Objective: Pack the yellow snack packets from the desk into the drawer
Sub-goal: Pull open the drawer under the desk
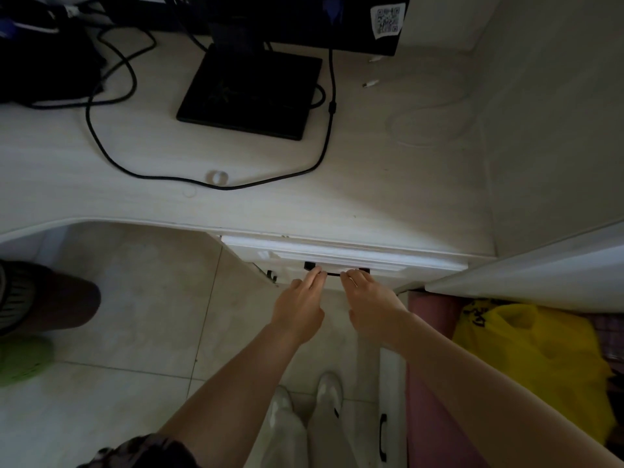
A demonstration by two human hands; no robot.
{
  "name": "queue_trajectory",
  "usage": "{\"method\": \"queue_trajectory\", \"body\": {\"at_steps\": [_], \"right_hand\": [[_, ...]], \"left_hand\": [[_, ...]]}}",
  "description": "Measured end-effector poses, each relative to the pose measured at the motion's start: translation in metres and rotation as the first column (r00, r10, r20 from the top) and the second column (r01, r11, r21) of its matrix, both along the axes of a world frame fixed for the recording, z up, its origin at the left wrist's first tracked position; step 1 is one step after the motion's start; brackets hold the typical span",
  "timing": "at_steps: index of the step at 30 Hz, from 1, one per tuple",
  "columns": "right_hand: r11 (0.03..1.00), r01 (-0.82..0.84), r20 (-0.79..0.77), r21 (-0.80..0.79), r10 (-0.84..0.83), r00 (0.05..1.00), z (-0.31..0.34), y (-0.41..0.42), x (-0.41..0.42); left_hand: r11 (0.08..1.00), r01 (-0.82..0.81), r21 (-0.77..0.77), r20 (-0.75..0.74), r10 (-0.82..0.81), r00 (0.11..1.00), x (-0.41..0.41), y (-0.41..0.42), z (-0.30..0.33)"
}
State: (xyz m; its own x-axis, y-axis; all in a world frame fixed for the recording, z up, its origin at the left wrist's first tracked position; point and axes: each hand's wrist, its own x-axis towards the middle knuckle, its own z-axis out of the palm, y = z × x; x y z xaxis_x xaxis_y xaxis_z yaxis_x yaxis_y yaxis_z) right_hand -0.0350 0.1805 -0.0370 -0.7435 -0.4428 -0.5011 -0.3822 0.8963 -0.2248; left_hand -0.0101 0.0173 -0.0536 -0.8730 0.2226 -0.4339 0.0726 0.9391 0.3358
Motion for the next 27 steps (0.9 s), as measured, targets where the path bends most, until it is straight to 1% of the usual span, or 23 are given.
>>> {"method": "queue_trajectory", "body": {"at_steps": [4,6,7,8,9,10,11,12,13,14,15,16,17,18,19,20,21,22,23,24,25,26,27], "right_hand": [[0.999,0.032,0.038,-0.010,-0.032,0.999,0.001,-0.003,0.013],[0.998,0.061,0.059,-0.015,-0.060,0.996,0.001,-0.003,0.021],[0.997,0.075,0.071,-0.020,-0.073,0.995,0.002,-0.004,0.025],[0.996,0.082,0.076,-0.023,-0.080,0.994,0.003,-0.005,0.029],[0.996,0.081,0.079,-0.023,-0.079,0.994,0.003,-0.005,0.033],[0.996,0.081,0.083,-0.023,-0.078,0.993,0.004,-0.006,0.036],[0.996,0.086,0.086,-0.026,-0.083,0.993,0.005,-0.006,0.039],[0.995,0.098,0.089,-0.031,-0.095,0.991,0.006,-0.007,0.042],[0.993,0.114,0.088,-0.038,-0.110,0.990,0.006,-0.007,0.045],[0.990,0.128,0.080,-0.052,-0.124,0.989,0.006,-0.007,0.049],[0.988,0.136,0.070,-0.071,-0.131,0.989,0.006,-0.007,0.053],[0.985,0.146,0.066,-0.088,-0.140,0.988,0.007,-0.007,0.057],[0.980,0.168,0.078,-0.106,-0.161,0.984,0.007,-0.007,0.060],[0.966,0.222,0.101,-0.134,-0.210,0.972,0.008,-0.008,0.062],[0.927,0.334,0.152,-0.172,-0.310,0.939,0.009,-0.008,0.062],[0.836,0.506,0.231,-0.213,-0.460,0.857,0.015,-0.009,0.061],[0.638,0.730,0.367,-0.245,-0.636,0.679,0.020,-0.010,0.058],[0.316,0.925,0.567,-0.213,-0.730,0.380,0.027,-0.009,0.053],[-0.051,0.993,0.753,-0.106,-0.656,0.046,0.034,-0.006,0.049],[-0.345,0.937,0.867,0.050,-0.451,-0.212,0.040,0.000,0.046],[-0.520,0.835,0.907,0.179,-0.242,-0.346,0.045,0.007,0.044],[-0.615,0.749,0.913,0.247,-0.112,-0.393,0.047,0.015,0.042],[-0.674,0.688,0.912,0.269,-0.050,-0.406,0.047,0.022,0.041]], "left_hand": [[0.999,-0.031,0.025,0.036,0.030,0.999,0.016,0.002,0.001],[0.992,-0.083,0.092,0.086,0.075,0.993,0.023,0.003,0.002],[0.977,-0.147,0.153,0.124,0.128,0.984,0.025,0.004,0.004],[0.942,-0.247,0.225,0.178,0.209,0.961,0.026,0.006,0.009],[0.874,-0.383,0.299,0.251,0.316,0.915,0.026,0.009,0.014],[0.760,-0.542,0.359,0.348,0.430,0.833,0.023,0.011,0.020],[0.605,-0.697,0.384,0.462,0.527,0.713,0.019,0.014,0.026],[0.421,-0.827,0.373,0.577,0.592,0.562,0.013,0.015,0.032],[0.228,-0.917,0.328,0.680,0.616,0.397,0.007,0.015,0.037],[0.047,-0.963,0.267,0.764,0.598,0.241,0.001,0.013,0.039],[-0.111,-0.971,0.213,0.819,0.561,0.116,-0.004,0.011,0.040],[-0.222,-0.958,0.180,0.844,0.536,0.035,-0.008,0.007,0.039],[-0.280,-0.945,0.169,0.845,0.534,-0.007,-0.010,0.003,0.039],[-0.301,-0.939,0.165,0.837,0.546,-0.028,-0.010,0.000,0.039],[-0.313,-0.936,0.159,0.827,0.560,-0.047,-0.009,-0.003,0.039],[-0.324,-0.934,0.153,0.818,0.571,-0.064,-0.007,-0.005,0.039],[-0.342,-0.928,0.149,0.816,0.573,-0.079,-0.005,-0.006,0.039],[-0.357,-0.922,0.152,0.816,0.572,-0.087,-0.004,-0.007,0.040],[-0.372,-0.915,0.156,0.817,0.570,-0.092,-0.005,-0.008,0.041],[-0.387,-0.908,0.162,0.820,0.565,-0.094,-0.006,-0.008,0.042],[-0.405,-0.899,0.168,0.827,0.555,-0.095,-0.007,-0.008,0.044],[-0.423,-0.889,0.175,0.836,0.541,-0.094,-0.008,-0.007,0.045],[-0.444,-0.878,0.181,0.846,0.525,-0.091,-0.009,-0.007,0.046]]}}
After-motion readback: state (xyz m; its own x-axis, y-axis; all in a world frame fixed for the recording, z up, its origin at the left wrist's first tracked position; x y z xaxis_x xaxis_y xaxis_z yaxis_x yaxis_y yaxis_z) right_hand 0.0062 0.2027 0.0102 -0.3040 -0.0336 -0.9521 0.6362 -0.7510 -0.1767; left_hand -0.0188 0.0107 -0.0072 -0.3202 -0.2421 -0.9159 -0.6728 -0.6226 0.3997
